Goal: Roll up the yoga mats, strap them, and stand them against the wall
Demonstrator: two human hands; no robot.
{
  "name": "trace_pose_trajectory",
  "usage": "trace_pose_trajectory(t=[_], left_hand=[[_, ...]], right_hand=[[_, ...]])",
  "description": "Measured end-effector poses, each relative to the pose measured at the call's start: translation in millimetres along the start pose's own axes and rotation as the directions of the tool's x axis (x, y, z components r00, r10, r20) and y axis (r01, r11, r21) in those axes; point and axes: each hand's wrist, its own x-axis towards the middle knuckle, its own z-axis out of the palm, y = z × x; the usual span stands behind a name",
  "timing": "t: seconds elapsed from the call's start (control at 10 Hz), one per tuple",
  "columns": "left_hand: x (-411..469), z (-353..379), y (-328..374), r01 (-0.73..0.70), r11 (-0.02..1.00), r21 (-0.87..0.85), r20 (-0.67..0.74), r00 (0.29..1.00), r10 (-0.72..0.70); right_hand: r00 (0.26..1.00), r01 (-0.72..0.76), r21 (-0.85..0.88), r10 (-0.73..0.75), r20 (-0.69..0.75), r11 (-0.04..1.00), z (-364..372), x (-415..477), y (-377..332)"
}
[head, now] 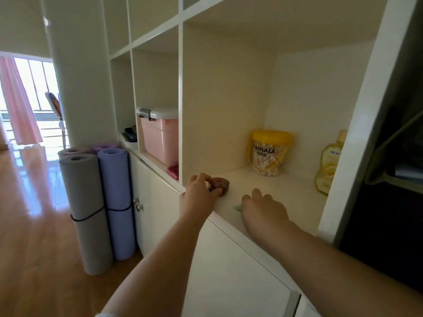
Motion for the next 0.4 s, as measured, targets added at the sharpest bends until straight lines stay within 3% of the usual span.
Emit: trace_pose_trajectory(t=[0.3,0.4], left_hand=[[-33.2,-39.8,-4.9,-0.051,0.998,-0.029,0.095,0.994,0.054],[-50.7,-70.1,-10.6,-0.026,0.994,-0.103,0.032,0.999,0.030]], right_hand=[[1.000,-0.030,-0.032,0.030,0.002,0.999,2.0,9.4,3.8],[0.985,0.089,0.118,-0.070,-0.155,0.989,-12.6,4.0,2.0]])
